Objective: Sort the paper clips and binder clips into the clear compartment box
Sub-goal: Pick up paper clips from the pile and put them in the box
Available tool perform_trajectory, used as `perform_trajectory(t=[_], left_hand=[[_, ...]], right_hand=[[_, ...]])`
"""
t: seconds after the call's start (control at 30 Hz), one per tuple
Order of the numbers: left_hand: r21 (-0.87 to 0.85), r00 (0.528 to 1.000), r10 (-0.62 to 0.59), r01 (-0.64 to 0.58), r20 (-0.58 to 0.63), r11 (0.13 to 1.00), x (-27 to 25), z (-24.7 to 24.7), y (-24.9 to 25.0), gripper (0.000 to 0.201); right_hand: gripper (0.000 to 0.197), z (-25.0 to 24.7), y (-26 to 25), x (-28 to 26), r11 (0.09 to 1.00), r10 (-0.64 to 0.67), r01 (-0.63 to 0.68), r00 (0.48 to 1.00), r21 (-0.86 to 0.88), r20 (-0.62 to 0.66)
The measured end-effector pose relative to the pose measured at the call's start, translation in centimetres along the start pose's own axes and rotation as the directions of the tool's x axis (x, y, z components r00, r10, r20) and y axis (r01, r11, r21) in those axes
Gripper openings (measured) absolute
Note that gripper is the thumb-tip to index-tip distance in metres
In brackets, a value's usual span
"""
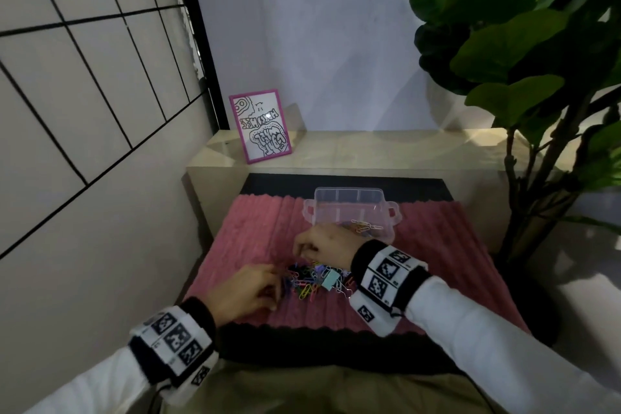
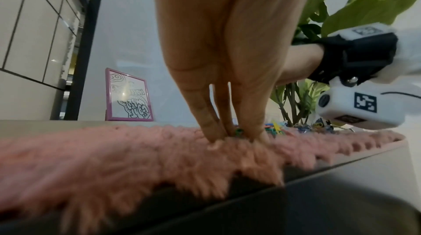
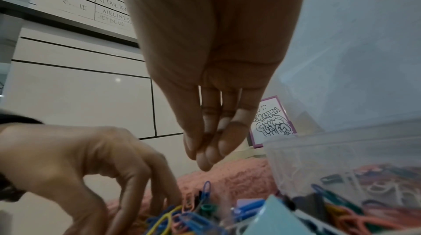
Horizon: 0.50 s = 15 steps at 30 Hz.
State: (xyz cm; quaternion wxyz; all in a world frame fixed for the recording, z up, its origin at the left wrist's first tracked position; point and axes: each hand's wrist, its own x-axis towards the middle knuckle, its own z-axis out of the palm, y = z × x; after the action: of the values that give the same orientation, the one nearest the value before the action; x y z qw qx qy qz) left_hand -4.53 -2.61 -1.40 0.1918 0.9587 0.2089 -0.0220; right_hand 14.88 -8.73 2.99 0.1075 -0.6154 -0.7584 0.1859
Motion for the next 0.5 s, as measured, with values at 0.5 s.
perform_trajectory(t=[0.5], left_hand=[[-0.649, 0.933, -0.336, 0.177, -0.129, 0.74, -1.1, -2.7, -3.3, 0.018]], right_hand=[[0.041, 3.9, -2.1, 2.4, 0.977, -0.023, 0.051, 0.99, -0.206, 0.137]])
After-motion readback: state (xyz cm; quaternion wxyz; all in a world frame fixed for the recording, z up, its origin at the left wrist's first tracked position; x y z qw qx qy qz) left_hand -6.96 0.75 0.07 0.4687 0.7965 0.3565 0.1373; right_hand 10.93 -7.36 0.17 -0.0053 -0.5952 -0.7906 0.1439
